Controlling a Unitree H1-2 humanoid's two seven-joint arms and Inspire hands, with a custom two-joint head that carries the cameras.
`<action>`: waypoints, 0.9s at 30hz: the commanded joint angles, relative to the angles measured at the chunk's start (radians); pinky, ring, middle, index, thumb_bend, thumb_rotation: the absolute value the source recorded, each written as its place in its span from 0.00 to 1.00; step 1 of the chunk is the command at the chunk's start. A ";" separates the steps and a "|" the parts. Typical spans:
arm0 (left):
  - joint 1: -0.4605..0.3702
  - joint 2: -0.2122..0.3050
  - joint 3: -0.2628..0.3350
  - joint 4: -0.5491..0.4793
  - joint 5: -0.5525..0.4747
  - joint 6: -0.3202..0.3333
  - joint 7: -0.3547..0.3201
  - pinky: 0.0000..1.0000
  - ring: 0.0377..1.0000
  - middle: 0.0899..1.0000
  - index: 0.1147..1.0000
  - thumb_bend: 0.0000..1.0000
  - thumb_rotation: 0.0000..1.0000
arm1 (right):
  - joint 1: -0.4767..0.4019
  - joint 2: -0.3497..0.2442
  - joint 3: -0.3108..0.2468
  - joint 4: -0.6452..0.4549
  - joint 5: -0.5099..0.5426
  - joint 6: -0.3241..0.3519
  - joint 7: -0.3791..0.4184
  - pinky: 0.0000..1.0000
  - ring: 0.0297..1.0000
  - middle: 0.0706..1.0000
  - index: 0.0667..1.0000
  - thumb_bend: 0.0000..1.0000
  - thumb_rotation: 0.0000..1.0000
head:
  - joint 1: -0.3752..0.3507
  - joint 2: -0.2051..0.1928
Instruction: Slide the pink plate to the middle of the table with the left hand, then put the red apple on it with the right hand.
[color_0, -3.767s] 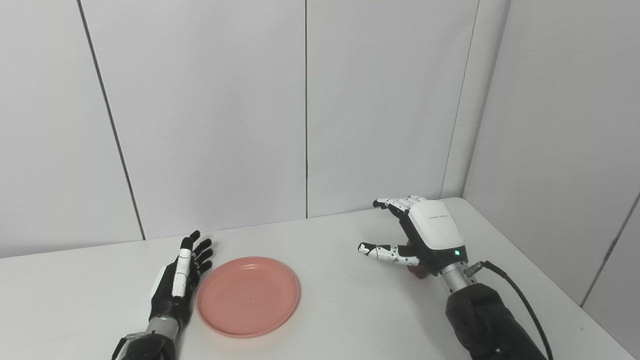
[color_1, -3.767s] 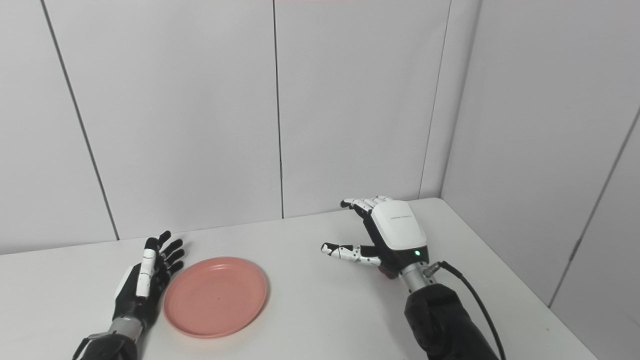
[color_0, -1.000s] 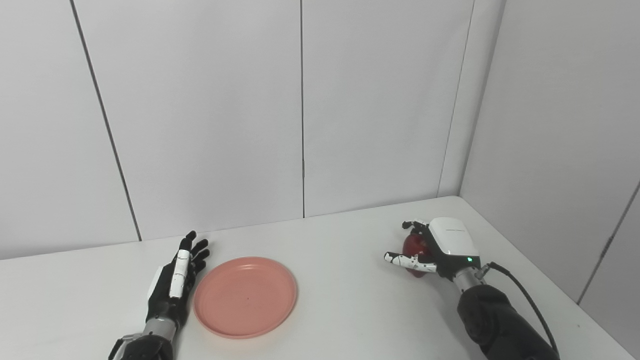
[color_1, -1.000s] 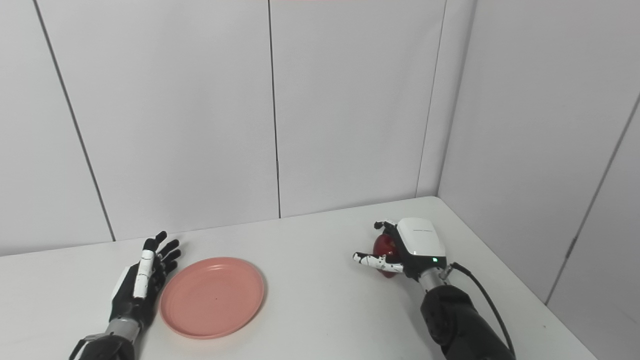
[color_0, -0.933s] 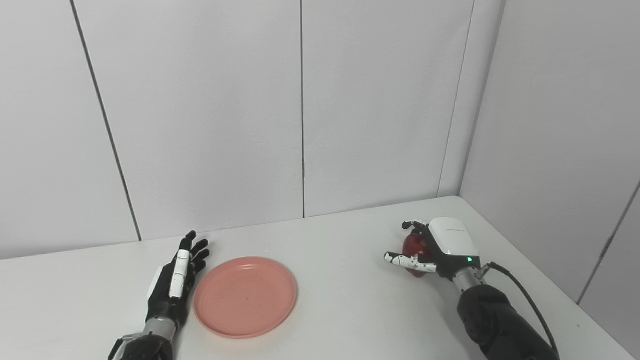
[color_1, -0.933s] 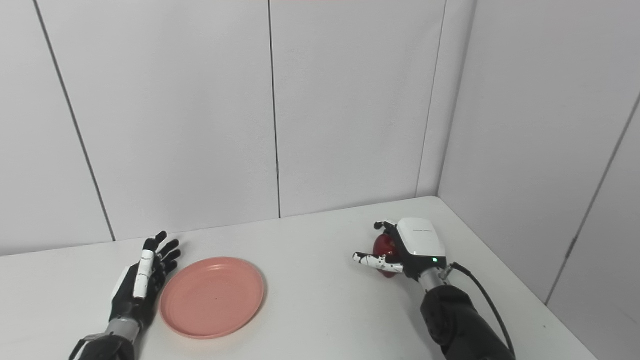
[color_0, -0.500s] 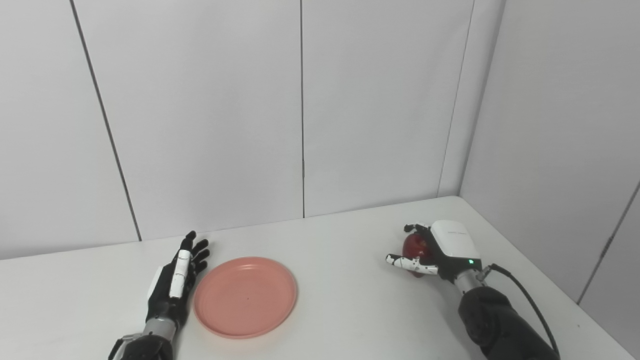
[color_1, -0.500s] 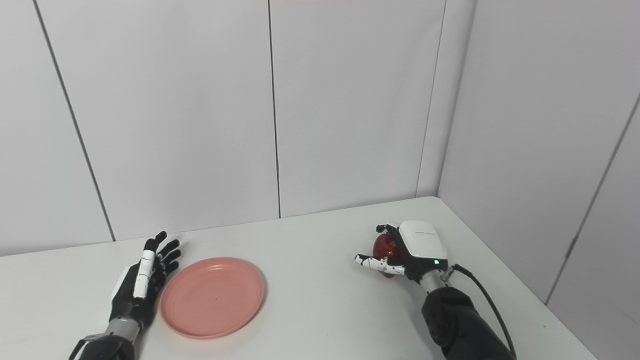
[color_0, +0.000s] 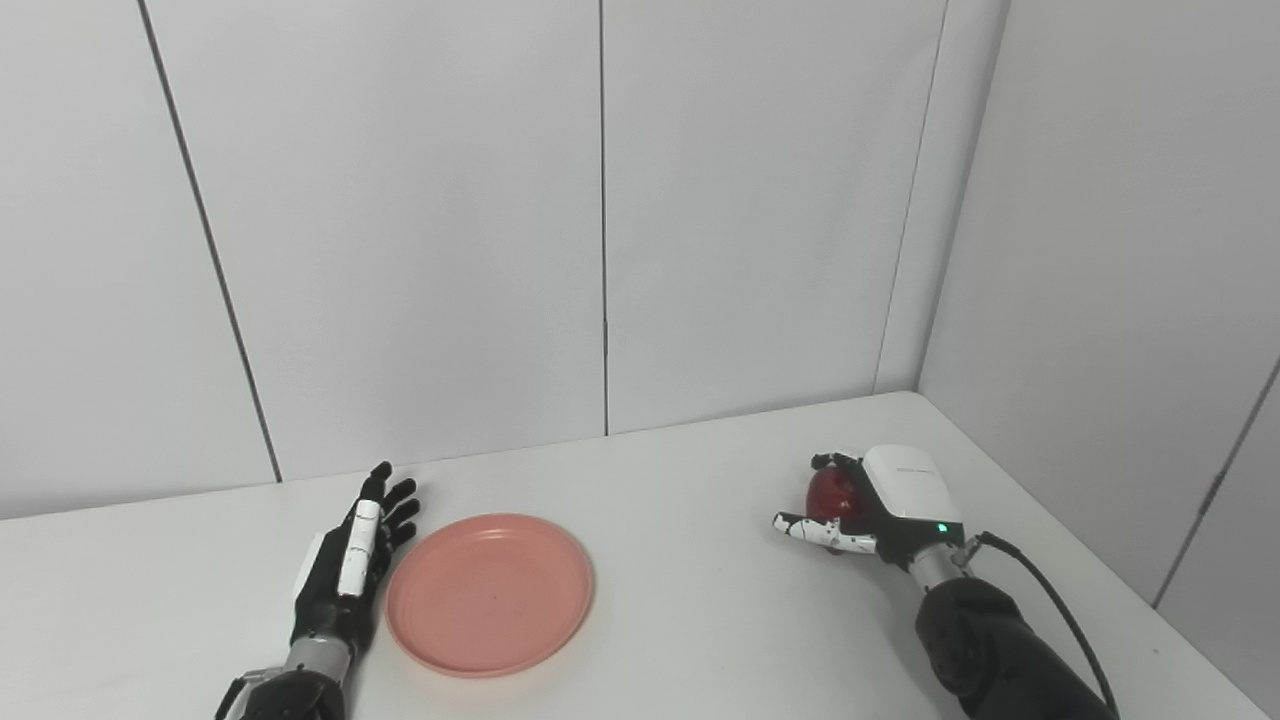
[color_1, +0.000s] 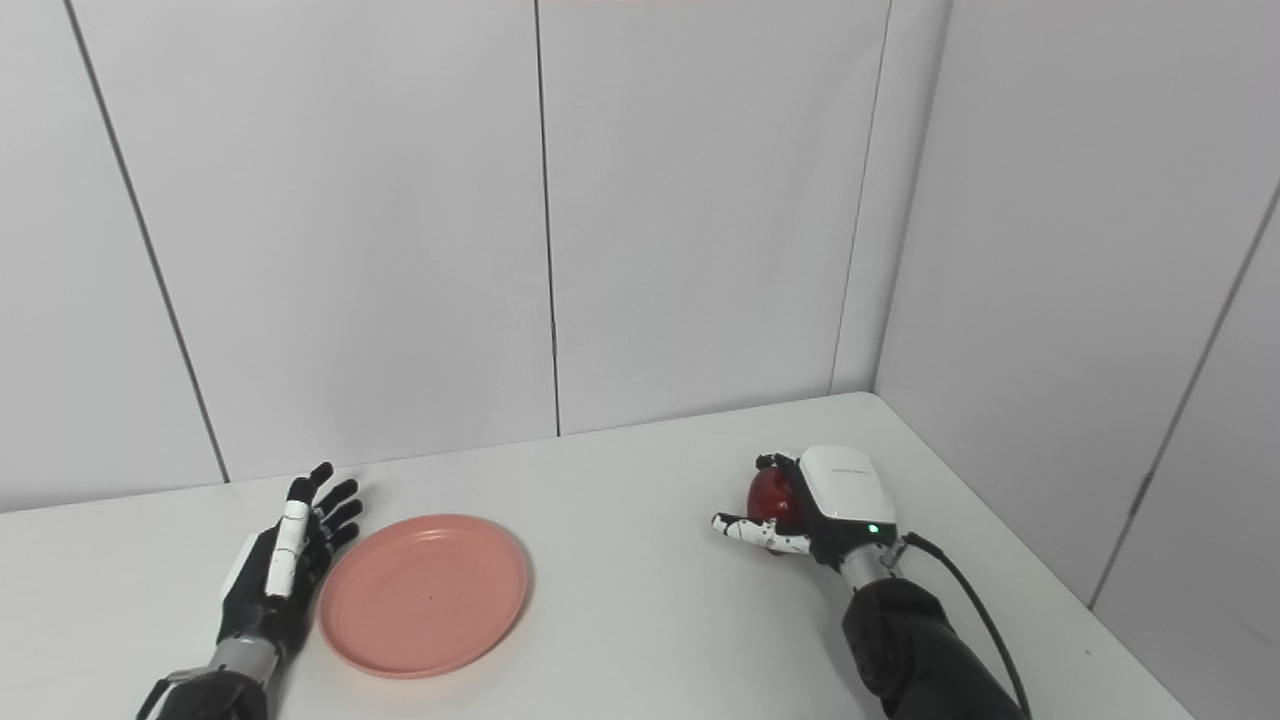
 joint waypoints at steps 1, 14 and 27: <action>0.070 0.053 -0.002 0.049 0.025 0.093 0.046 0.89 0.89 0.89 0.93 0.83 0.94 | -0.021 -0.020 0.004 -0.002 -0.002 0.010 -0.017 0.43 0.52 0.60 0.64 0.75 0.84 | 0.000 0.001; 0.069 0.051 -0.002 0.051 0.026 0.093 0.053 0.91 0.89 0.89 0.92 0.84 0.94 | -0.059 -0.023 0.040 0.092 0.014 -0.045 -0.098 0.18 0.21 0.27 0.39 0.51 0.47 | 0.003 0.002; 0.067 0.049 0.003 0.057 0.017 0.096 0.048 0.91 0.90 0.89 0.93 0.85 0.93 | -0.067 -0.033 0.058 0.099 0.040 -0.068 -0.120 0.13 0.16 0.21 0.35 0.50 0.32 | 0.005 0.003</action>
